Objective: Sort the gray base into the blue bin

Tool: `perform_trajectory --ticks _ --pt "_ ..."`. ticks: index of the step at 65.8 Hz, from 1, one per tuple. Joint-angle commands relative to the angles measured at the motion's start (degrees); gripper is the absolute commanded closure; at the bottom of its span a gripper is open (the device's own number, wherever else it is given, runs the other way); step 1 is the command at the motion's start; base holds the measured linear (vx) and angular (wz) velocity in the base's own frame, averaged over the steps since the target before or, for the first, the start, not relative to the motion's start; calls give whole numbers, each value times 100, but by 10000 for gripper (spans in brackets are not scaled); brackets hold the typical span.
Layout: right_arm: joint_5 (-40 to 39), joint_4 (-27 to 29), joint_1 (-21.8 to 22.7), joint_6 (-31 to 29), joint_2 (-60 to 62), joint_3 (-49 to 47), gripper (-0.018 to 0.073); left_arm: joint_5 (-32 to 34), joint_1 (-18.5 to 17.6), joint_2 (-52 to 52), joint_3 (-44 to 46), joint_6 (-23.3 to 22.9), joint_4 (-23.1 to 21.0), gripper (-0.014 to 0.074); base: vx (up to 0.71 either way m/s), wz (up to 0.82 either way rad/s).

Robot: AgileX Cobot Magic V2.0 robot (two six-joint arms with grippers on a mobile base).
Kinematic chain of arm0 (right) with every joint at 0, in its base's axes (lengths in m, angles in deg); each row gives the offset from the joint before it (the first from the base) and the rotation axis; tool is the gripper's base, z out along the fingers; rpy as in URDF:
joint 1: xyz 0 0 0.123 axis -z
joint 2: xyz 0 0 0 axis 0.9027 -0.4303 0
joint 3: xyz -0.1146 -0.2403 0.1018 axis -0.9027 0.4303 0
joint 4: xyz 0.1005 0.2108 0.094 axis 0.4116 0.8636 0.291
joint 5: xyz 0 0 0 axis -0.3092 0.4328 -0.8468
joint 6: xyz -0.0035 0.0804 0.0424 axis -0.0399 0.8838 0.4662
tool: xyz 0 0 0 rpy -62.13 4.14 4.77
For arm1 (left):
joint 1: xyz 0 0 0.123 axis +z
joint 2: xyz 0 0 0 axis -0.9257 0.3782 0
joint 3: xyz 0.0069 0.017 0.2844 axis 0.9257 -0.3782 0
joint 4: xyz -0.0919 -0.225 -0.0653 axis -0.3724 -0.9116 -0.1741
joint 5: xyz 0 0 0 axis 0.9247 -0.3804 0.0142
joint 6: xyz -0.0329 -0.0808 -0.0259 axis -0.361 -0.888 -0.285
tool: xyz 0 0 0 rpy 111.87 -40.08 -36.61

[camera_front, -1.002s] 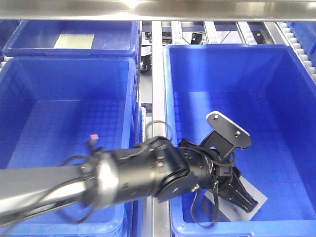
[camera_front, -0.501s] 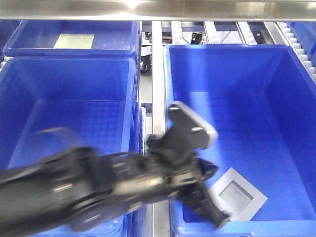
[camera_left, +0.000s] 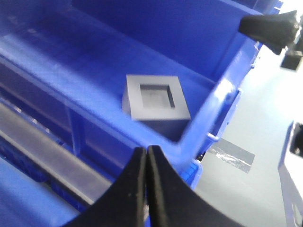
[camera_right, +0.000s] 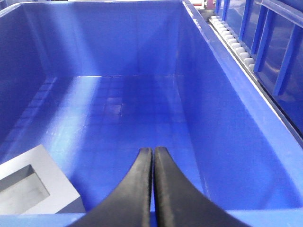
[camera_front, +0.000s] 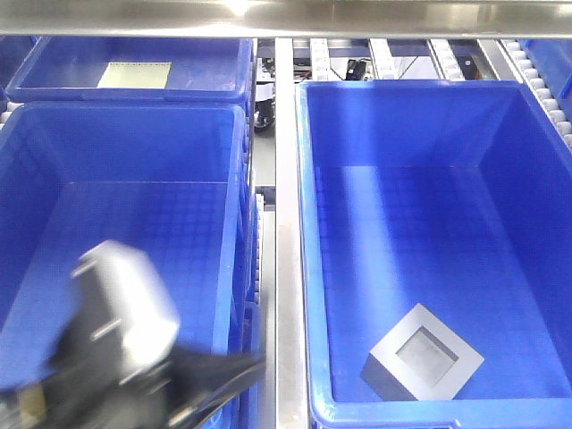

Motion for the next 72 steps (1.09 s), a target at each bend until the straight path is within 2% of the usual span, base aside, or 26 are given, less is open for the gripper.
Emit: perform_trajectory --ticks 1,11,26,72 --pt "-328 -26 -4 -70 -103 10 564 538 -19 -545 -276 -77 1 604 0 0" --pt "-328 -26 -4 -70 -103 10 564 826 -19 -1343 -855 -77 -35 604 0 0" --pt "-328 -26 -4 -70 -103 10 564 852 -19 -2138 -1228 -77 -40 604 0 0" --pt "-328 -26 -4 -70 -103 10 564 930 -19 -2184 -1216 -77 -40 603 0 0"
